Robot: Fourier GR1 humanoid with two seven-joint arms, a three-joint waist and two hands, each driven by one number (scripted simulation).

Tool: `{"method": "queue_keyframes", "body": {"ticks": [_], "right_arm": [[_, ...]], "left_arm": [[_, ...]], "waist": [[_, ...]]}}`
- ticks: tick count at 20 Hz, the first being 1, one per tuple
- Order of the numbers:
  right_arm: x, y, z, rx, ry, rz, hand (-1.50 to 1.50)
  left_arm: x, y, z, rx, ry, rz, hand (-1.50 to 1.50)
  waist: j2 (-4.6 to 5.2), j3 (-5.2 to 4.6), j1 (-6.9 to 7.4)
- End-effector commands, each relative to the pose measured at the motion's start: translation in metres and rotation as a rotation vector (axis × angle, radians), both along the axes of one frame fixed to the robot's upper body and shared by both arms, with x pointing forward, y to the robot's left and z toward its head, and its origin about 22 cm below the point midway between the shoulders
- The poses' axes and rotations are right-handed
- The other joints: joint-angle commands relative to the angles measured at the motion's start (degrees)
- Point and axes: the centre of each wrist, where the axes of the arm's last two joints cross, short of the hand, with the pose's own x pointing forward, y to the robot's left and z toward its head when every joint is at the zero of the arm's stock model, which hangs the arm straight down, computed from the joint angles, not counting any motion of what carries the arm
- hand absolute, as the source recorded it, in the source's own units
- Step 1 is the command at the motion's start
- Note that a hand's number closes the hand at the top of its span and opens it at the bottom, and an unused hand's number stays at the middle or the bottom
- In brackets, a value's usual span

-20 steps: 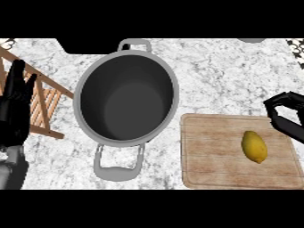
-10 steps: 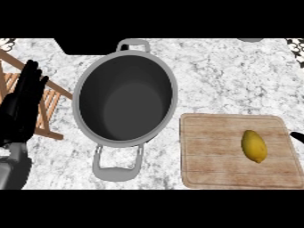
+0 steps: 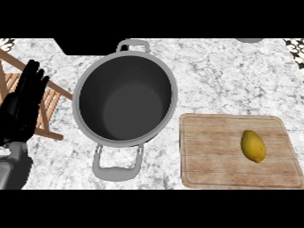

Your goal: Pick the lemon from the cutting board and place it in the pot

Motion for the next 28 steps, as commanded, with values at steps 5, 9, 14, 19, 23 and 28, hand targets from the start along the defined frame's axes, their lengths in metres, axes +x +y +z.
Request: {"method": "queue_keyframes", "body": {"ticks": [5, 9, 14, 19, 23, 28], "right_arm": [[0.014, 0.065, 0.032, -0.38, 0.204, 0.106, -1.5], [0.008, 0.089, 0.02, -0.415, 0.286, 0.133, -1.5], [0.001, 0.104, 0.018, -0.398, 0.326, 0.118, -1.5], [-0.012, 0.14, -0.006, -0.438, 0.347, 0.127, -1.5], [-0.014, 0.145, -0.007, -0.512, 0.368, 0.055, -1.5], [0.005, 0.134, -0.026, -0.525, 0.365, 0.041, -1.5]], "left_arm": [[0.008, 0.01, 0.006, 0.004, 0.005, 0.007, 0.0], [0.013, 0.004, 0.008, -0.006, 0.015, 0.015, 0.0], [-0.009, 0.001, -0.008, -0.001, 0.002, 0.004, 0.0], [-0.01, 0.014, -0.006, 0.007, 0.015, 0.004, 0.0], [-0.006, 0.014, -0.001, -0.002, -0.005, 0.015, 0.0], [0.009, 0.005, 0.008, -0.001, -0.004, 0.012, 0.0]], "waist": [[0.01, -0.06, -0.26], [0.07, 0.07, -0.49], [0.04, 0.1, -0.19], [0.05, 0.1, -0.16], [0.06, 0.09, -0.19], [0.12, 0.11, -0.17]]}}
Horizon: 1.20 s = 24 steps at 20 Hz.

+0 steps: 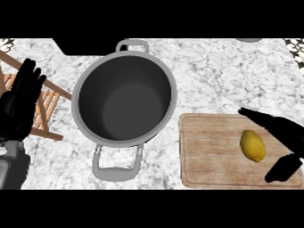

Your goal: Pick the lemon from the cutting board and place it in the pot

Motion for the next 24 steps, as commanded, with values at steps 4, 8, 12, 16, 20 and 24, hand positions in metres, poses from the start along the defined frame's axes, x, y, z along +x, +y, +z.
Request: {"method": "queue_keyframes", "body": {"ticks": [4, 8, 12, 16, 20, 24], "right_arm": [[0.001, 0.003, -0.001, 0.02, -0.009, -0.014, -1.5], [-0.002, 0.014, -0.029, -0.028, -0.003, -0.008, -1.5], [0.014, 0.02, -0.034, -0.036, 0.018, -0.028, -1.5], [0.009, 0.003, -0.061, -0.056, 0.015, -0.042, -1.5], [0.013, 0.002, -0.048, -0.081, -0.007, 0.114, 1.5], [0.0, 0.01, -0.061, -0.073, -0.048, 0.126, 1.5]], "left_arm": [[-0.008, -0.006, -0.011, 0.004, 0.013, -0.006, 0.0], [-0.009, -0.001, -0.012, 0.017, 0.003, 0.013, 0.0], [0.001, -0.014, 0.0, -0.01, 0.002, -0.01, 0.0], [-0.001, -0.002, 0.012, -0.011, 0.0, 0.014, 0.0], [-0.011, -0.001, -0.003, -0.017, 0.007, 0.001, 0.0], [0.005, 0.016, 0.017, -0.007, 0.003, -0.008, 0.0]], "waist": [[-0.03, -0.01, 0.0], [-0.02, -0.01, 0.05], [0.0, 0.0, 0.07], [0.0, 0.01, 0.11], [-0.01, 0.01, 0.28], [-0.02, -0.01, -0.13]]}}
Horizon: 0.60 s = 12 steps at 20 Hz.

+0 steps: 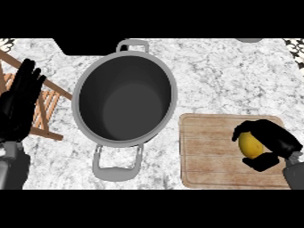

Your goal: Pick the lemon from the cutting board and place it in the pot

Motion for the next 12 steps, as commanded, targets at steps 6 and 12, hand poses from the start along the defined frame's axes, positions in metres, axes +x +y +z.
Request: {"method": "queue_keyframes", "body": {"ticks": [6, 12], "right_arm": [[0.003, -0.016, -0.003, 0.005, -0.018, 0.061, 1.5], [-0.011, 0.206, -0.003, 0.091, -0.06, 0.062, 1.5]], "left_arm": [[-0.007, 0.002, -0.015, -0.012, 0.006, 0.007, 0.0], [0.002, -0.011, -0.002, 0.011, -0.004, -0.064, 0.0]], "waist": [[0.07, 0.08, -0.08], [0.31, -0.25, 5.08]]}}
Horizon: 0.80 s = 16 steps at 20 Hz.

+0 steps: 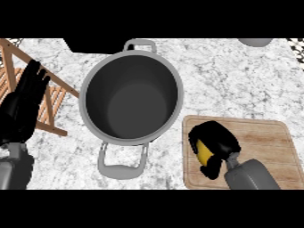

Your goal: Pick the lemon from the cutting board and place it in the pot

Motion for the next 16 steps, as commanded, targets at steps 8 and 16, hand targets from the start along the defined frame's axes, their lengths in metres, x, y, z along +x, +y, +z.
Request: {"method": "queue_keyframes", "body": {"ticks": [8, 16], "right_arm": [[-0.024, 0.118, 0.031, 0.021, -0.121, -0.141, 1.5], [-0.029, 0.147, 0.095, 0.249, -0.449, -0.429, 1.5]], "left_arm": [[0.009, -0.02, 0.004, -0.001, -0.002, -0.088, 0.0], [0.014, -0.023, 0.003, -0.002, 0.008, -0.079, 0.0]], "waist": [[0.34, 0.78, 5.06], [-1.07, 0.71, 3.91]]}}
